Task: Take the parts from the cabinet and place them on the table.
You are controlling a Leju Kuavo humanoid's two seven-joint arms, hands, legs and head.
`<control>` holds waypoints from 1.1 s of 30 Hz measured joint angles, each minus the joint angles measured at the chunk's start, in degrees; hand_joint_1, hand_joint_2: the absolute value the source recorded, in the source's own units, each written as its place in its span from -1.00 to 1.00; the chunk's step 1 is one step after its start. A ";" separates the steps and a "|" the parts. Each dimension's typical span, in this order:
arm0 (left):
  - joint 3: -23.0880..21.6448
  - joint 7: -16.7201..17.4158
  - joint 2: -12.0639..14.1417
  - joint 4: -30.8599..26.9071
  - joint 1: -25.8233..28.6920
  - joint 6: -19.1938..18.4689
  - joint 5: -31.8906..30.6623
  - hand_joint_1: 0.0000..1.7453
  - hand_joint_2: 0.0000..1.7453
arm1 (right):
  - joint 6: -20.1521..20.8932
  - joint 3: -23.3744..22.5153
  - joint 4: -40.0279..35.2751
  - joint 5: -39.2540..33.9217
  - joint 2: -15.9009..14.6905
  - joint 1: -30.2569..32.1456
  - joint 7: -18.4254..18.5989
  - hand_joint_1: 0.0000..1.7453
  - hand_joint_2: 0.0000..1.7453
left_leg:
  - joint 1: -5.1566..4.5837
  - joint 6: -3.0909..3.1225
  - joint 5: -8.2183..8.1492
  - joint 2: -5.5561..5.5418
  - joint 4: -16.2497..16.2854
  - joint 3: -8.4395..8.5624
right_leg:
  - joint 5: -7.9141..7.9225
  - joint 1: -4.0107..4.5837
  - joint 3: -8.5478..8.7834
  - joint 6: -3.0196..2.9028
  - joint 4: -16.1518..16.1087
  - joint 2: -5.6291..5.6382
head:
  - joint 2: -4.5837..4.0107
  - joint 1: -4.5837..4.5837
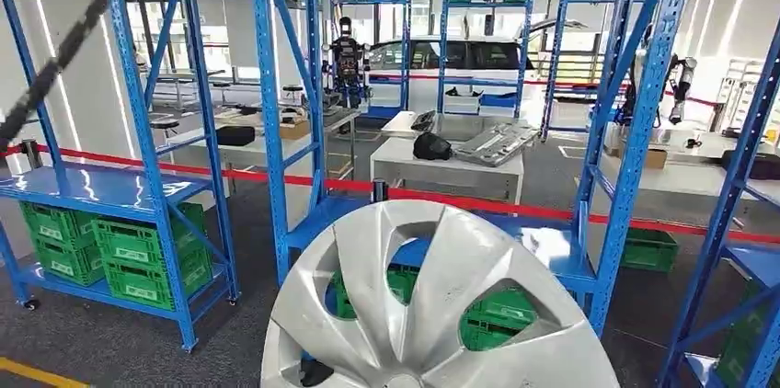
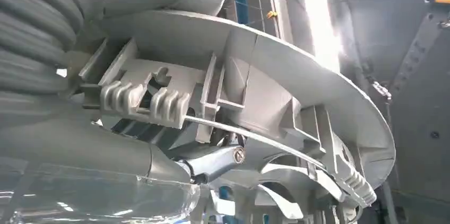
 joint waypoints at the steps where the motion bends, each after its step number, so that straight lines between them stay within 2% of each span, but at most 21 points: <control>1: 0.00 0.00 -0.02 0.00 0.03 0.00 0.00 -1.00 1.00 | 0.00 0.00 0.04 0.00 -0.07 0.06 0.00 1.00 1.00 | -0.09 0.00 0.30 0.00 0.05 -0.43 | -0.76 0.00 -0.82 0.28 2.52 -0.01 | 0.00 0.04; 2: 0.00 0.00 -0.04 0.00 0.05 0.00 0.00 -1.00 1.00 | 0.00 -0.02 0.11 0.00 -0.09 0.12 -0.02 1.00 1.00 | -0.10 -0.07 0.55 0.00 0.11 -0.79 | -0.38 -0.01 -0.04 0.63 1.77 -0.01 | 0.00 0.04; 3: 0.00 0.00 -0.04 0.00 0.07 0.00 -0.02 -1.00 1.00 | 0.00 -0.02 0.13 0.00 -0.11 0.14 -0.07 1.00 1.00 | -0.10 -0.18 0.76 -0.02 0.21 -1.06 | 0.90 -0.01 2.46 1.11 -1.98 -0.03 | 0.00 0.04; 5: 0.00 0.00 -0.11 0.00 0.05 0.07 -0.07 -1.00 1.00 | 0.00 -0.02 0.13 0.00 -0.11 0.11 -0.24 1.00 1.00 | -0.08 -0.46 0.96 -0.10 0.69 -1.49 | 4.50 -0.07 9.58 1.75 -14.00 -0.07 | 0.00 0.09; 6: 0.02 0.00 -0.11 0.00 0.05 0.07 -0.07 -1.00 1.00 | 0.00 -0.02 0.13 0.02 -0.11 0.06 -0.35 1.00 1.00 | -0.21 -0.70 1.05 -0.10 1.03 -1.76 | 4.27 -0.01 11.46 1.07 -18.09 -0.07 | 0.00 0.15; 10: 0.26 0.00 -0.11 0.11 0.16 -0.11 -0.52 -1.00 1.00 | 0.00 -0.04 0.11 0.17 -0.07 0.27 -0.57 1.00 1.00 | -0.26 -2.14 1.87 -0.09 1.10 -2.30 | 5.56 0.53 10.80 -0.69 -17.83 0.05 | 0.00 0.02; 11: 0.31 0.00 -0.04 0.20 0.15 -0.11 -0.59 -1.00 1.00 | 0.00 -0.04 0.11 0.22 -0.04 0.26 -0.57 1.00 1.00 | -0.13 -2.33 1.73 -0.14 1.42 -2.62 | 6.03 -0.15 10.80 -1.25 -18.12 -0.01 | 0.00 0.07; 12: 0.35 0.00 -0.13 0.22 0.21 -0.11 -0.70 -1.00 1.00 | -0.02 -0.04 0.11 0.26 0.00 0.25 -0.57 1.00 1.00 | -0.02 -2.71 0.15 -0.18 2.69 -3.47 | 6.19 -0.11 10.83 -1.44 -18.07 -0.01 | 0.00 0.02; 15: 0.42 0.02 -0.13 0.26 0.23 -0.22 -0.90 -1.00 1.00 | -0.22 -0.07 0.09 0.35 0.24 0.36 -0.59 1.00 1.00 | 0.44 -3.64 -7.68 -0.18 16.29 -8.38 | 6.93 -0.01 9.92 -1.85 -17.95 -0.09 | 0.00 -0.24; 16: 0.42 0.04 -0.13 0.28 0.25 -0.22 -0.92 -1.00 1.00 | -0.26 -0.13 0.09 0.35 0.24 0.58 -0.59 1.00 1.00 | 0.52 -3.74 -8.89 -0.17 19.77 -9.54 | 7.17 0.03 9.58 -1.86 -17.91 -0.09 | 0.00 -0.26; 17: 0.42 0.09 -0.13 0.31 0.26 -0.28 -0.94 -1.00 1.00 | -0.26 -0.20 0.09 0.35 0.24 0.86 -0.59 1.00 1.00 | 0.55 -3.76 -8.64 -0.17 20.06 -9.22 | 7.32 0.04 9.34 -1.70 -17.88 -0.07 | 0.00 -0.26; 18: 0.42 0.13 -0.13 0.31 0.25 -0.28 -1.01 -1.00 1.00 | -0.26 -0.26 0.09 0.37 0.24 1.03 -0.59 1.00 1.00 | 0.54 -3.64 -7.18 -0.17 17.24 -7.34 | 7.50 0.04 9.17 -1.72 -17.87 -0.05 | 0.00 -0.28; 20: 0.44 0.17 -0.11 0.31 0.23 -0.28 -1.03 -1.00 1.00 | -0.26 -0.28 0.00 0.37 0.26 1.09 -0.59 1.00 1.00 | 0.47 -3.16 -3.05 -0.21 6.66 -0.88 | 7.70 0.09 9.14 -1.42 -17.87 0.04 | 0.00 -0.31; 21: 0.44 0.17 0.00 0.31 0.16 -0.28 -1.03 -1.00 1.00 | -0.26 -0.31 -0.09 0.37 0.26 1.09 -0.61 1.00 1.00 | 0.36 -2.66 -2.40 -0.38 1.58 1.97 | 7.79 0.06 9.17 -1.29 -17.87 0.02 | 0.00 -0.31; 22: 0.46 0.24 0.07 0.39 0.09 -0.28 -1.03 -1.00 1.00 | -0.26 -0.35 -0.22 0.37 0.35 1.07 -0.66 1.00 1.00 | -0.06 -2.40 -3.03 -0.40 0.64 2.53 | 8.04 0.45 8.85 -0.85 -17.80 -0.01 | 0.00 -0.26; 25: 0.48 0.28 0.07 0.42 0.26 -0.35 -1.09 -1.00 1.00 | -0.28 -0.42 -0.22 0.46 0.55 1.10 -0.72 1.00 1.00 | -0.45 -1.69 -2.43 -0.42 0.72 1.96 | 8.70 0.18 8.50 0.13 -17.99 -0.02 | 0.00 -0.26; 26: 0.48 0.30 0.03 0.42 0.28 -0.26 -1.09 -1.00 1.00 | -0.37 -0.48 -0.32 0.50 0.55 1.11 -0.72 1.00 1.00 | -0.24 -1.01 -1.70 -0.29 -0.17 1.97 | 8.88 0.51 8.41 0.55 -18.11 0.02 | 0.00 -0.22; 28: 0.50 0.31 -0.07 0.39 0.08 -0.28 -1.09 -1.00 1.00 | -0.65 -0.74 -0.37 0.85 0.55 1.06 -0.83 1.00 1.00 | 0.14 -0.09 -0.69 0.02 -0.70 1.83 | 5.78 0.39 6.14 0.05 -14.20 0.01 | 0.00 -0.09; 31: 0.74 0.33 -0.09 0.39 0.17 -0.26 -1.09 -1.00 1.00 | -1.09 -1.01 -0.37 1.73 0.50 1.52 -1.16 1.00 1.00 | -0.11 0.02 0.13 0.07 -0.61 0.40 | -0.27 0.27 0.35 -0.18 -0.14 0.00 | 0.00 0.07; 32: 0.79 0.37 -0.11 0.39 0.19 -0.28 -1.11 -1.00 1.00 | -1.36 -1.16 -0.37 2.01 0.50 1.72 -1.31 1.00 1.00 | -0.13 -0.01 0.38 0.07 -0.56 0.02 | -0.49 0.24 0.04 0.12 1.19 -0.01 | 0.00 0.07; 33: 0.81 0.39 -0.11 0.39 0.23 -0.28 -1.20 -1.00 1.00 | -1.62 -1.38 -0.35 2.38 0.50 1.89 -1.44 1.00 1.00 | -0.14 -0.10 0.62 0.06 -0.46 -0.35 | 0.21 0.24 1.41 0.57 -0.70 -0.01 | 0.00 0.09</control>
